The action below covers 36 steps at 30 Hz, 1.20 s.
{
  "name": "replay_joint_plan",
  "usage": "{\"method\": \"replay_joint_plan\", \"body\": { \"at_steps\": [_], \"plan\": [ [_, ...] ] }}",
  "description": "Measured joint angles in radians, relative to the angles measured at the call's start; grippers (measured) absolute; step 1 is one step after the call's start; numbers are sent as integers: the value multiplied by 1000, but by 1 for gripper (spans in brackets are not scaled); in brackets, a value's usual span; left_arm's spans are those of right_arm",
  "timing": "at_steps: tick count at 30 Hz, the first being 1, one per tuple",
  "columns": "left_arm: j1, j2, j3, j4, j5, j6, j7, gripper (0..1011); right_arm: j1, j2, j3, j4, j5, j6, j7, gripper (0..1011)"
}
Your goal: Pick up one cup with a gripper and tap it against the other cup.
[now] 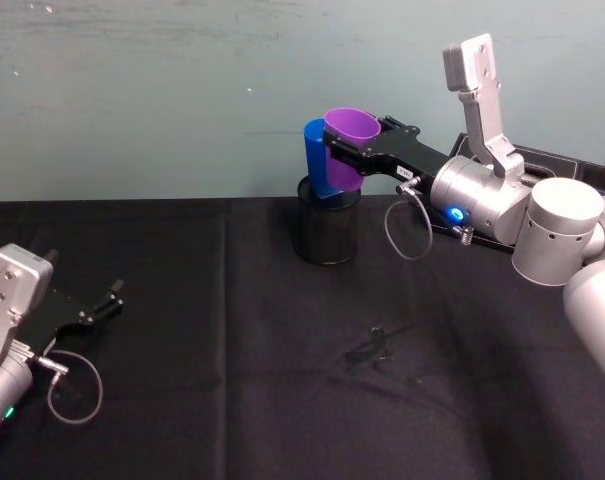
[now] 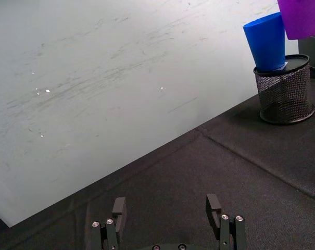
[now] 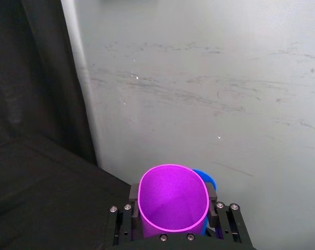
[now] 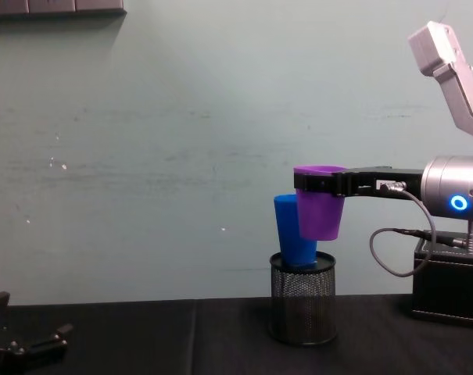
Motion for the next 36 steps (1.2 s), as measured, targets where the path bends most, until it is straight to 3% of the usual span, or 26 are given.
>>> {"method": "replay_joint_plan", "body": {
  "at_steps": [11, 16, 28, 36],
  "plan": [
    [0, 0, 0, 0, 0, 0, 0, 1000, -7, 3, 1, -8, 0, 1, 3, 715],
    [0, 0, 0, 0, 0, 0, 0, 1000, -33, 21, 3, -53, 7, 27, 10, 716],
    [0, 0, 0, 0, 0, 0, 0, 1000, -154, 123, 0, -269, 57, 89, 51, 715],
    [0, 0, 0, 0, 0, 0, 0, 1000, -210, 178, -10, -351, 84, 84, 70, 715]
  ]
}}
